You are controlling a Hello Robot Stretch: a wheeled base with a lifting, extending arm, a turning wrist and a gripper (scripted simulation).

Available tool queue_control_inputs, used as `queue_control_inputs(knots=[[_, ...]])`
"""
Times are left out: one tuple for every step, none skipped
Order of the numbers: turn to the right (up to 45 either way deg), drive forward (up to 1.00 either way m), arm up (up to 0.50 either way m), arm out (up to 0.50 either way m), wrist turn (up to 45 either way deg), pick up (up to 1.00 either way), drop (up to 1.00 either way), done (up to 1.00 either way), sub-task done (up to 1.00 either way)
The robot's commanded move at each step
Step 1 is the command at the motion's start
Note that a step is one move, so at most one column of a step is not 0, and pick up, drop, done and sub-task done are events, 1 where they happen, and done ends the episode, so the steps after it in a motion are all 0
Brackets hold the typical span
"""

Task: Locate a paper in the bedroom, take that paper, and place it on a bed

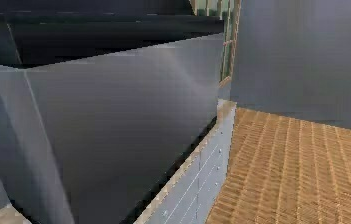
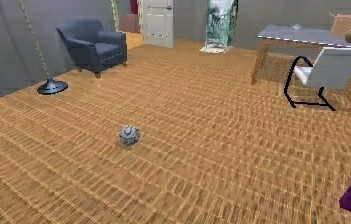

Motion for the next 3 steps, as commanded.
queue_control_inputs(knots=[[45.0, 0.00, 0.00, 0.00, 0.0, 0.00, 0.00, 0.00, 0.00], [45.0, 0.00, 0.00, 0.00, 0.0, 0.00, 0.00, 0.00, 0.00], [27.0, 0.00, 0.00, 0.00, 0.0, 0.00, 0.00, 0.00, 0.00]])
